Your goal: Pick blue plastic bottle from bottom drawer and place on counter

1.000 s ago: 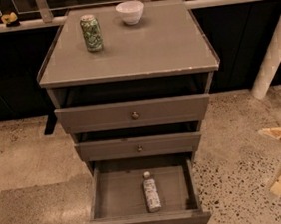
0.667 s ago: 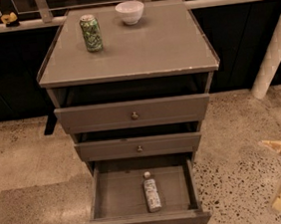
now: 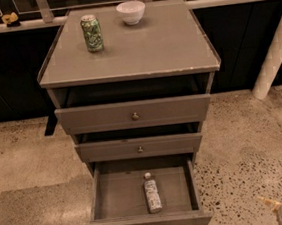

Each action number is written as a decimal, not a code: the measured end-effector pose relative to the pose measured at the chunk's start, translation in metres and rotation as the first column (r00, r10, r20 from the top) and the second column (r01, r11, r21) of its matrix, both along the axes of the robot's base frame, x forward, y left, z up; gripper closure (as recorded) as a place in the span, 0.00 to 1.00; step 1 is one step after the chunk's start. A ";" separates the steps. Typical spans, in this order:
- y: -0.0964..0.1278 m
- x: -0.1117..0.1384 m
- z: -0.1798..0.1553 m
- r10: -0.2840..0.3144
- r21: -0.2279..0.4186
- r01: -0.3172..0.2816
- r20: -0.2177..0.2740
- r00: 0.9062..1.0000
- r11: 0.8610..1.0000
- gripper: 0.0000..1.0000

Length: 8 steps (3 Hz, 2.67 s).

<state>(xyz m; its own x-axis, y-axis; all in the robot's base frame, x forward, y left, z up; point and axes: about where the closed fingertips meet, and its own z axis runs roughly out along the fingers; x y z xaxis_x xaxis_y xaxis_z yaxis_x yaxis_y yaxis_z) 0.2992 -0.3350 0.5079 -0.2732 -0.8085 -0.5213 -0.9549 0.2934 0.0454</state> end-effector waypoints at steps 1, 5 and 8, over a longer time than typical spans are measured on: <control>0.008 -0.017 -0.103 0.049 -0.014 -0.050 -0.053 0.997 0.999 0.00; 0.069 0.039 -0.253 0.110 0.091 -0.102 -0.091 0.990 0.991 0.00; 0.180 0.196 -0.207 0.316 0.083 -0.326 0.110 0.942 0.942 0.00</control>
Offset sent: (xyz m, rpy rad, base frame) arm 0.0066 0.0627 -0.2914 0.0303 0.0618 0.1417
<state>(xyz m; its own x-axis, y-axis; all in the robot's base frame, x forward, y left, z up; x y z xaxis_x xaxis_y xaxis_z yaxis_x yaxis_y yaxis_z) 0.4949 -0.1549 0.3007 0.0461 -0.7887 -0.6131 -0.9989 -0.0308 -0.0354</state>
